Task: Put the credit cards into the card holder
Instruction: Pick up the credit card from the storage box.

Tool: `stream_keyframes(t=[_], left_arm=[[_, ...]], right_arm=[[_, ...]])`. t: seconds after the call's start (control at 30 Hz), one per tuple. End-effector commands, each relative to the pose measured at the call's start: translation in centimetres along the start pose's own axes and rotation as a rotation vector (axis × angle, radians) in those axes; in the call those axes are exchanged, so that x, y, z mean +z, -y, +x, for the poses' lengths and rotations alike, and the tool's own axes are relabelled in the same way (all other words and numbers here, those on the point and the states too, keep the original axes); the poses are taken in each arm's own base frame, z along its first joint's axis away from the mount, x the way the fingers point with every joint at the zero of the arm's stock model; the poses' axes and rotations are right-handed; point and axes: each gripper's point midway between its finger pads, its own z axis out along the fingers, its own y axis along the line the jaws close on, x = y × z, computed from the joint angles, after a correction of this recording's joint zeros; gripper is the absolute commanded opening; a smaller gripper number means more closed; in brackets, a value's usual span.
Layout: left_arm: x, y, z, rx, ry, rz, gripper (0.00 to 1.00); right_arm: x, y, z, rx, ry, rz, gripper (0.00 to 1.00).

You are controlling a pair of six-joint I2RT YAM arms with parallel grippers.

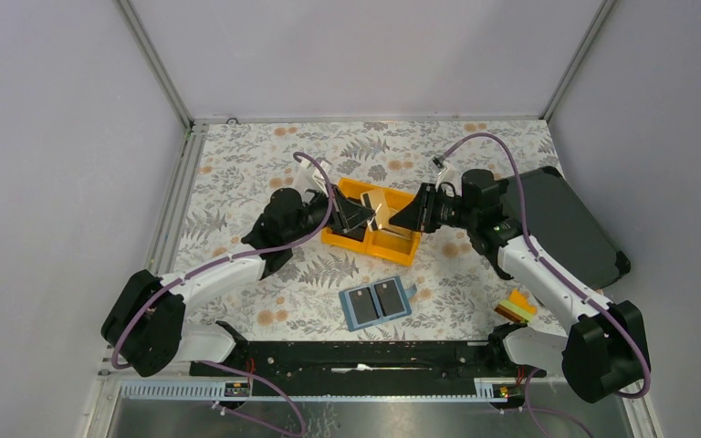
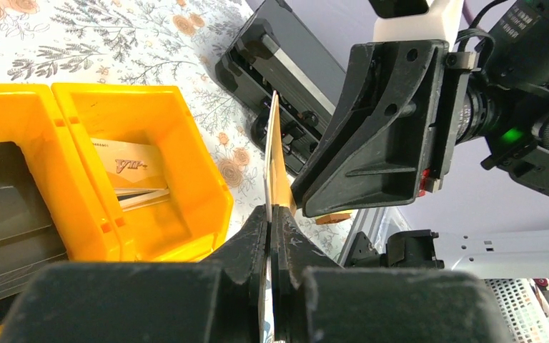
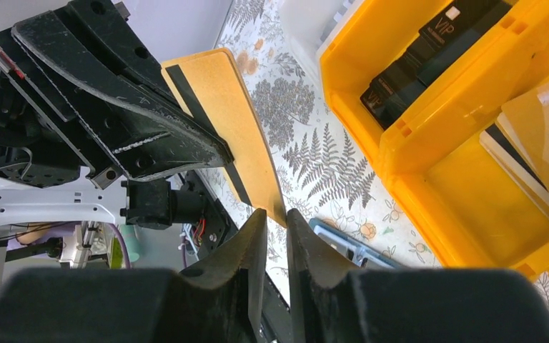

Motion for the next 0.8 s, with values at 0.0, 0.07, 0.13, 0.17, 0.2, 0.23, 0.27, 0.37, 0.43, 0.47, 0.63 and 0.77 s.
stream_keyframes(t=[0.0,0.07,0.13,0.17,0.2,0.23,0.27,0.37,0.43,0.47,0.63,0.77], left_arm=[[0.2,1.0,-0.6,0.016,0.02,0.044,0.0],[0.1,1.9,-0.3,0.005,0.004,0.094,0.0],[-0.1,2.5,0.1,-0.009,-0.013,0.128,0.0],[-0.3,2.7,0.3,-0.016,-0.018,0.141,0.0],[-0.4,2.8,0.3,-0.021,-0.018,0.151,0.0],[-0.6,3.0,0.5,-0.025,-0.02,0.159,0.0],[-0.8,3.1,0.6,-0.025,-0.024,0.164,0.0],[-1.1,2.7,1.0,-0.034,-0.036,0.155,0.0],[-1.0,2.2,1.1,-0.043,-0.037,0.142,0.0],[-1.0,2.1,1.1,-0.045,-0.035,0.143,0.0],[-0.5,2.3,1.0,-0.056,-0.045,0.169,0.0],[-0.1,2.1,0.8,-0.053,-0.054,0.173,0.0]], right_arm=[[-0.7,-5.3,-1.2,-0.103,0.029,-0.234,0.21],[-0.7,-5.7,-1.2,-0.116,0.037,-0.266,0.21],[-0.8,-6.2,-1.2,-0.125,0.044,-0.3,0.21],[-0.8,-6.2,-1.1,-0.126,0.046,-0.309,0.21],[-0.9,-6.3,-1.1,-0.13,0.05,-0.316,0.21],[-0.8,-6.3,-1.2,-0.131,0.054,-0.317,0.2],[-0.8,-6.3,-1.2,-0.13,0.058,-0.318,0.18],[-1.1,-6.6,-1.1,-0.14,0.072,-0.337,0.14],[-1.4,-6.9,-1.1,-0.148,0.08,-0.352,0.11],[-1.4,-7.0,-1.1,-0.151,0.082,-0.358,0.09],[-1.6,-6.8,-1.0,-0.158,0.088,-0.362,0.0],[-1.9,-6.7,-1.1,-0.174,0.112,-0.375,0.0]])
